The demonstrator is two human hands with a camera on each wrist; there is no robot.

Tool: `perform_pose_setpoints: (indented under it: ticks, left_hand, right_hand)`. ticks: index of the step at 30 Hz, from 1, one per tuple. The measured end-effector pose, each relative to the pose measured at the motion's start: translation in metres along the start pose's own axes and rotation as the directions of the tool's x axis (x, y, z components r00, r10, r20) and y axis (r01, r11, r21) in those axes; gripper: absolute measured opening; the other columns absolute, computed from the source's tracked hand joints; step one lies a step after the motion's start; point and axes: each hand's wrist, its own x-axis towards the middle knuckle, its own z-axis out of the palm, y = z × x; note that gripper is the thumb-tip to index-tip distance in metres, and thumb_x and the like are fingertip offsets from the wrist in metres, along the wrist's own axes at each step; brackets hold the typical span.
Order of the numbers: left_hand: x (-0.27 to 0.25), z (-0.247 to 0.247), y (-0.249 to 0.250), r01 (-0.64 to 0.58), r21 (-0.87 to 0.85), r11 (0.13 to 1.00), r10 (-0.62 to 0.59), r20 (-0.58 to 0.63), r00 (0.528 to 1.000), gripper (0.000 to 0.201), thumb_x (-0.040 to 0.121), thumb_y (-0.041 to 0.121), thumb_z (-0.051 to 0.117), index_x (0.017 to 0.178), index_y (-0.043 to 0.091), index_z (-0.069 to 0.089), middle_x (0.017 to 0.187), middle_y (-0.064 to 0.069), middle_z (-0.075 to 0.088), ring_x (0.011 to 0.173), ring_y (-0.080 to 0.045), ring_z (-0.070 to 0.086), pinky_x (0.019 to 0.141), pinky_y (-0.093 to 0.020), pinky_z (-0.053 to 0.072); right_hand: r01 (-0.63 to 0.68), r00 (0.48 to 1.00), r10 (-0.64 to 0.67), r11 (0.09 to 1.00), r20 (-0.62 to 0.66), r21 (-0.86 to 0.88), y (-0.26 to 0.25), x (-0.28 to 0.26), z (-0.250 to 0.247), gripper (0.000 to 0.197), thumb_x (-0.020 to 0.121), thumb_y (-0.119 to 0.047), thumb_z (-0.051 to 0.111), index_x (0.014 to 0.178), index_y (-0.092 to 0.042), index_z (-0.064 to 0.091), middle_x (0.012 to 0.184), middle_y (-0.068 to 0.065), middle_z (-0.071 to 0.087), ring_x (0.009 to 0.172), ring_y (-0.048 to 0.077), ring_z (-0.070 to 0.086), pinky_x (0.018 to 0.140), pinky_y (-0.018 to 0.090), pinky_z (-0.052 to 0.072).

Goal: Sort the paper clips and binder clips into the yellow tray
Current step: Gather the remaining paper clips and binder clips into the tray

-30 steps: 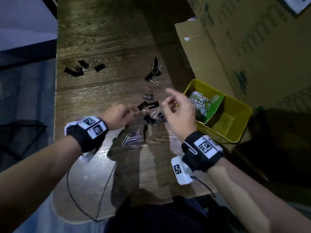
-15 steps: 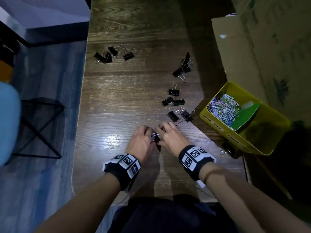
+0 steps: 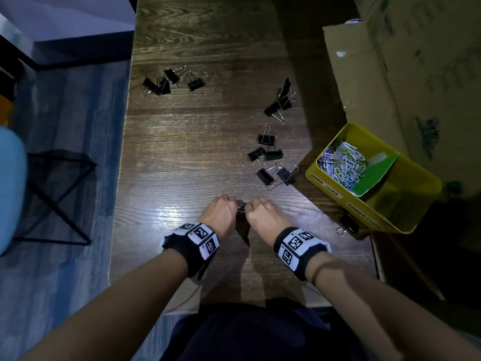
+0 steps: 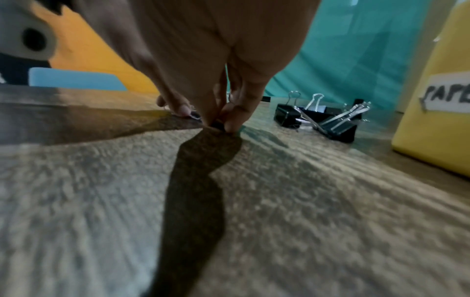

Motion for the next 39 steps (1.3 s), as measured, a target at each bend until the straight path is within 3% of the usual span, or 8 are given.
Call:
perform_pose_setpoints:
  ticks: [6, 9, 15, 19, 24, 28, 35, 39]
  left_hand:
    - [0.008, -0.003, 0.003, 0.066, 0.007, 0.998, -0.066, 0.062, 0.996, 0.037, 0.085, 0.010, 0.046, 0.121, 0.014, 0.056, 0.108, -0.015, 0.060, 0.101, -0.032, 0.058, 0.085, -0.036, 0.047]
    - [0.009, -0.001, 0.004, 0.116, -0.047, 0.992, -0.114, 0.047, 0.992, 0.033, 0.082, 0.009, 0.050, 0.113, 0.013, 0.059, 0.103, -0.016, 0.060, 0.098, -0.033, 0.059, 0.081, -0.037, 0.048]
    - [0.013, 0.003, 0.004, 0.154, -0.093, 0.984, -0.153, 0.013, 0.988, 0.024, 0.076, 0.016, 0.055, 0.098, 0.015, 0.064, 0.091, -0.012, 0.061, 0.087, -0.031, 0.061, 0.064, -0.030, 0.042]
    - [0.011, 0.008, 0.004, 0.112, -0.066, 0.992, -0.114, -0.026, 0.993, 0.028, 0.075, 0.013, 0.053, 0.101, 0.014, 0.062, 0.092, -0.011, 0.061, 0.086, -0.029, 0.060, 0.063, -0.030, 0.041]
    - [0.004, 0.008, 0.004, 0.105, -0.151, 0.983, -0.118, -0.082, 0.990, 0.017, 0.080, 0.009, 0.052, 0.096, 0.008, 0.059, 0.094, -0.014, 0.064, 0.088, -0.033, 0.061, 0.070, -0.035, 0.049]
    - [-0.003, 0.009, 0.005, 0.089, -0.182, 0.979, -0.115, -0.136, 0.984, 0.017, 0.082, 0.006, 0.050, 0.096, 0.010, 0.059, 0.095, -0.014, 0.066, 0.087, -0.033, 0.062, 0.068, -0.034, 0.045]
    - [-0.006, 0.014, 0.012, 0.102, -0.348, 0.932, -0.166, -0.162, 0.973, 0.025, 0.074, 0.001, 0.050, 0.094, 0.011, 0.061, 0.087, -0.018, 0.067, 0.085, -0.035, 0.062, 0.065, -0.033, 0.044]
    - [-0.007, 0.012, 0.012, 0.167, -0.446, 0.879, -0.271, -0.180, 0.946, 0.024, 0.078, 0.001, 0.052, 0.095, 0.010, 0.066, 0.085, -0.017, 0.067, 0.078, -0.030, 0.060, 0.063, -0.027, 0.042]
  right_hand:
    - [0.111, 0.994, -0.109, 0.990, 0.021, -0.088, -0.003, -0.007, -0.012, 0.034, 0.086, 0.013, 0.037, 0.118, 0.011, 0.050, 0.115, 0.027, 0.056, 0.106, 0.039, 0.056, 0.083, 0.045, 0.051]
    - [0.042, 0.999, -0.041, 0.999, 0.034, -0.014, -0.003, -0.005, -0.019, 0.030, 0.090, 0.009, 0.038, 0.116, 0.008, 0.054, 0.113, 0.023, 0.059, 0.106, 0.038, 0.058, 0.083, 0.043, 0.048]
    - [-0.068, 0.991, 0.045, 0.981, 0.129, 0.182, 0.000, 0.000, -0.024, 0.017, 0.088, -0.009, 0.058, 0.101, 0.002, 0.062, 0.103, 0.022, 0.063, 0.102, 0.035, 0.061, 0.077, 0.038, 0.049]
    - [-0.058, 0.991, 0.036, 0.984, 0.128, 0.171, -0.002, 0.000, -0.023, 0.017, 0.087, -0.006, 0.059, 0.100, 0.002, 0.064, 0.104, 0.022, 0.064, 0.102, 0.034, 0.062, 0.082, 0.040, 0.053]
    - [-0.094, 0.989, 0.071, 0.978, 0.127, 0.185, -0.006, -0.001, -0.014, 0.030, 0.089, -0.007, 0.059, 0.115, 0.006, 0.056, 0.117, 0.022, 0.055, 0.109, 0.035, 0.057, 0.082, 0.040, 0.048]
    - [-0.146, 0.984, 0.119, 0.967, 0.135, 0.207, -0.010, 0.000, -0.011, 0.036, 0.090, -0.006, 0.055, 0.124, 0.006, 0.048, 0.122, 0.021, 0.051, 0.114, 0.039, 0.053, 0.080, 0.043, 0.045]
    - [-0.139, 0.989, 0.146, 0.952, -0.004, 0.273, -0.013, -0.009, -0.017, 0.032, 0.086, 0.009, 0.043, 0.114, 0.000, 0.056, 0.106, 0.022, 0.062, 0.102, 0.038, 0.062, 0.075, 0.040, 0.050]
    - [-0.243, 0.970, 0.231, 0.900, 0.076, 0.361, -0.018, -0.007, -0.014, 0.031, 0.086, 0.006, 0.049, 0.114, -0.001, 0.059, 0.108, 0.023, 0.060, 0.106, 0.039, 0.059, 0.080, 0.041, 0.050]
